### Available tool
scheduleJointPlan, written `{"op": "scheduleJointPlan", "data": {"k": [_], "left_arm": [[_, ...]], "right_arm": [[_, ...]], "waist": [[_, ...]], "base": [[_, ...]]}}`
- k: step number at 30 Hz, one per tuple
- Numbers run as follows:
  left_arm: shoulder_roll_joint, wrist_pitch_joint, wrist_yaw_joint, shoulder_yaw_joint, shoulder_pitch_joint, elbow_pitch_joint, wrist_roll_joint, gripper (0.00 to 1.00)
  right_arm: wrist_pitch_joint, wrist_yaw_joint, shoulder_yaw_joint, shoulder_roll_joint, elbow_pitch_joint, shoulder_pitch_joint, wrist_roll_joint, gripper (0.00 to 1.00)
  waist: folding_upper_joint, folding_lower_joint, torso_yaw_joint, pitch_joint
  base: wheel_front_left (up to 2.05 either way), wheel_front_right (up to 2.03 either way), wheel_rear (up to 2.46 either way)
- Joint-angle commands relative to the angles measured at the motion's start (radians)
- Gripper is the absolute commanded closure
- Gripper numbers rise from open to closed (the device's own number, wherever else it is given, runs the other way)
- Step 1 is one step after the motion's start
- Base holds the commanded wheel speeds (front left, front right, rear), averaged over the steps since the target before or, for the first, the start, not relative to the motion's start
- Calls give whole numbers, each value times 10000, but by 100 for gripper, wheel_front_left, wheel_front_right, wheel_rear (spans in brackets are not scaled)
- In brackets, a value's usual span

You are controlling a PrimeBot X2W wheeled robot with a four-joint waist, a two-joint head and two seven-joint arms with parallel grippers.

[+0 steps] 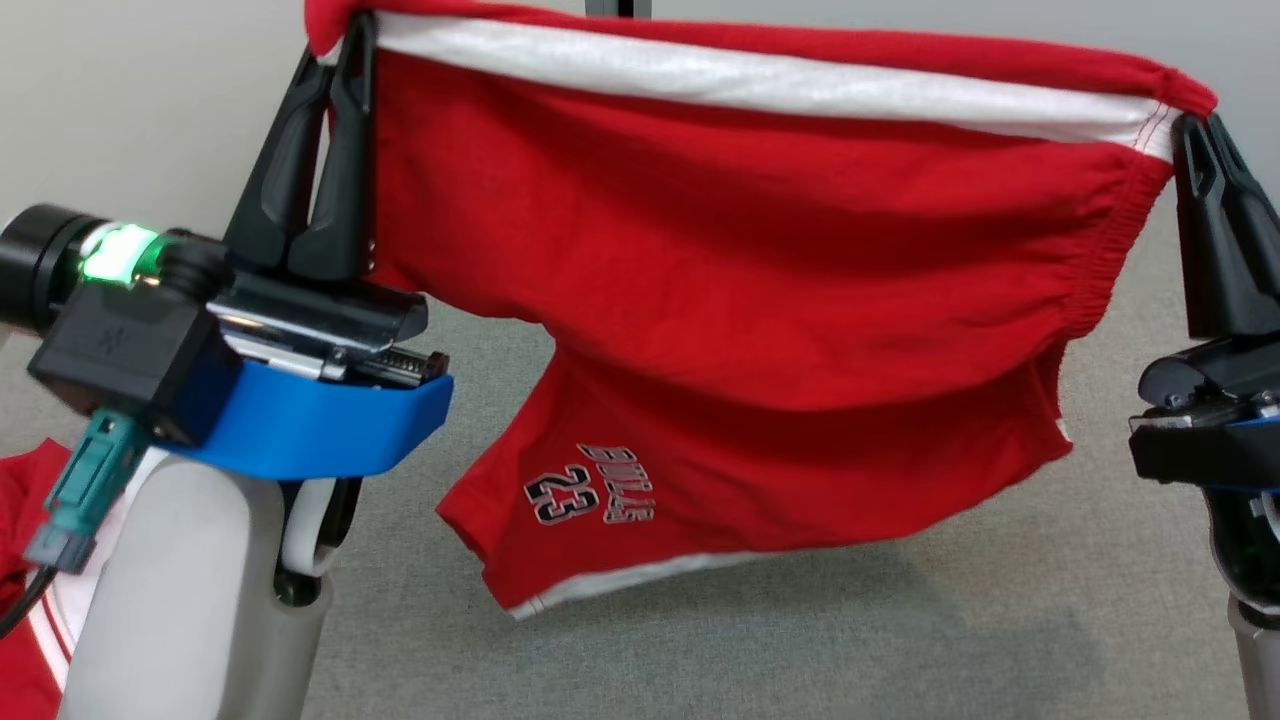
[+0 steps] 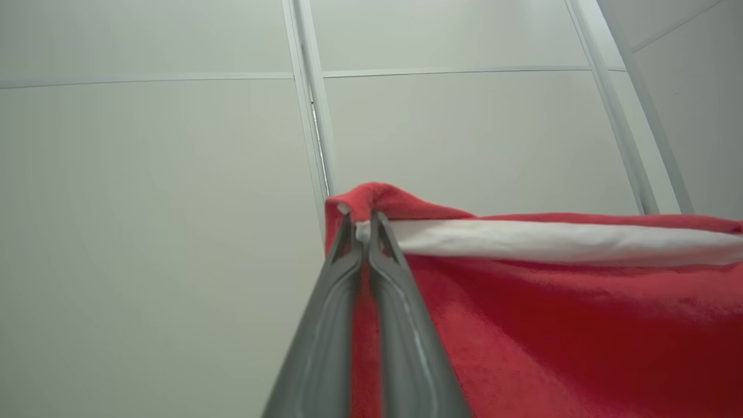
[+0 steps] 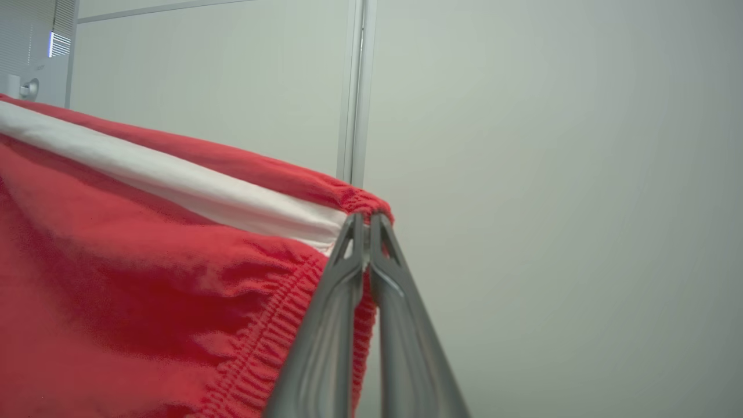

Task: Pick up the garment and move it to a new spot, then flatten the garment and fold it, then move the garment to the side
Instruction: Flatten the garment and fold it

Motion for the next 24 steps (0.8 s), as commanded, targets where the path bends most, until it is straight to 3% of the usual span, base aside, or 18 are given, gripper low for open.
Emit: {"op": "scheduleJointPlan", "data": {"k": [1, 6, 10, 17, 24], "left_arm": [[-50, 85, -76, -59, -213, 147, -158, 100], [-300, 221, -415, -107, -1412, 1493, -687, 100], [-545, -134, -585, -32, -2946, 3412, -964, 100], [-956, -1585, -676, 392, -6064, 7172, -1143, 100], [-1268, -1929, -534, 776, -6731, 10527, -1295, 100]], "right_arm": [[78, 1, -47, -28, 129, -247, 112, 100], [112, 1, 5, -104, 827, -1381, 358, 100], [-121, 1, 286, -130, 1981, -2954, 562, 100], [-1288, 1, 944, 205, 4956, -6076, 852, 100], [-2045, 1, 2259, 815, 8085, -7450, 1062, 100]], "waist": [[1, 3, -6, 111], [1, 3, -64, 1014], [1, 3, -104, 1894], [1, 3, -131, 2784], [1, 3, -150, 3158]], "base": [[0, 0, 0], [0, 0, 0], [0, 0, 0], [0, 0, 0], [0, 0, 0]]}}
